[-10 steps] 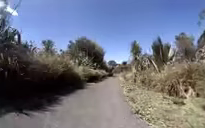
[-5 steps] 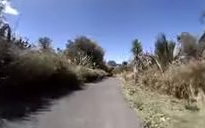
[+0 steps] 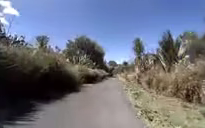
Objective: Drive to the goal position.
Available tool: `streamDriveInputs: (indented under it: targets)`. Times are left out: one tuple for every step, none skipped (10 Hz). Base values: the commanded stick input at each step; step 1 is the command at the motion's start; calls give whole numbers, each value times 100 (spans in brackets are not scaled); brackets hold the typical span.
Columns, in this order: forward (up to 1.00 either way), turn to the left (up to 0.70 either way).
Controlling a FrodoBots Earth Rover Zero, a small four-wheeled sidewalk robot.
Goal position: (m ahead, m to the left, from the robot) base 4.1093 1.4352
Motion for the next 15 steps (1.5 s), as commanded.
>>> streamDriveInputs:
  targets:
    - [85,-14]
    - [85,-26]
    - [85,0]
    - [85,0]
    - [85,0]
    - [85,0]
    - [85,0]
    - [85,0]
    - [85,0]
    - [85,0]
    - [85,0]
    - [85,0]
    - [85,0]
    - [85,0]
    - [85,0]
